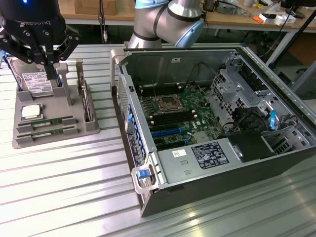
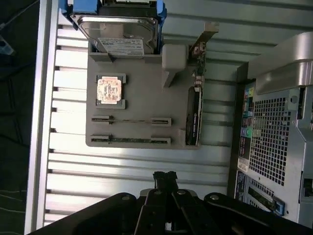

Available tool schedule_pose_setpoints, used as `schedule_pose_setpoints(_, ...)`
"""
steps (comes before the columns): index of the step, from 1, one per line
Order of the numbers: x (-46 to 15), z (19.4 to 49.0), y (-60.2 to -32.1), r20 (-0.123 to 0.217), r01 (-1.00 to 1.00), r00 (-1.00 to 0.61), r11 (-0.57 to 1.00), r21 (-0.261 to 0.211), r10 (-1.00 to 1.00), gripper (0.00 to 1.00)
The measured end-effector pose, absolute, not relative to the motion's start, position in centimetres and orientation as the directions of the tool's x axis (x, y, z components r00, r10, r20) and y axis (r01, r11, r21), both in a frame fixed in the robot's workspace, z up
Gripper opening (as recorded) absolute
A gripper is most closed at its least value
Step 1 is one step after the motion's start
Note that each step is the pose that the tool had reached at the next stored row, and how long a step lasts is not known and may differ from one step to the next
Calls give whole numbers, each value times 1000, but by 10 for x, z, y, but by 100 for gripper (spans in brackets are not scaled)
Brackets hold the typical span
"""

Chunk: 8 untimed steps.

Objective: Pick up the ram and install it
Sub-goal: 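Pick up the ram and move it above insertion slot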

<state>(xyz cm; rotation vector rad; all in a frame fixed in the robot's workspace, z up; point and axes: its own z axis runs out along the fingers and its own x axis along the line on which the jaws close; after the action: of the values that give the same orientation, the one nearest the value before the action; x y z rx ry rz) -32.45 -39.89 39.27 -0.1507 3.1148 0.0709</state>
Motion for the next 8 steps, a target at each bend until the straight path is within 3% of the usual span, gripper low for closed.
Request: schedule_pose_setpoints(8,-324,393,-399,-24,-284,-959,958,44,-283,10)
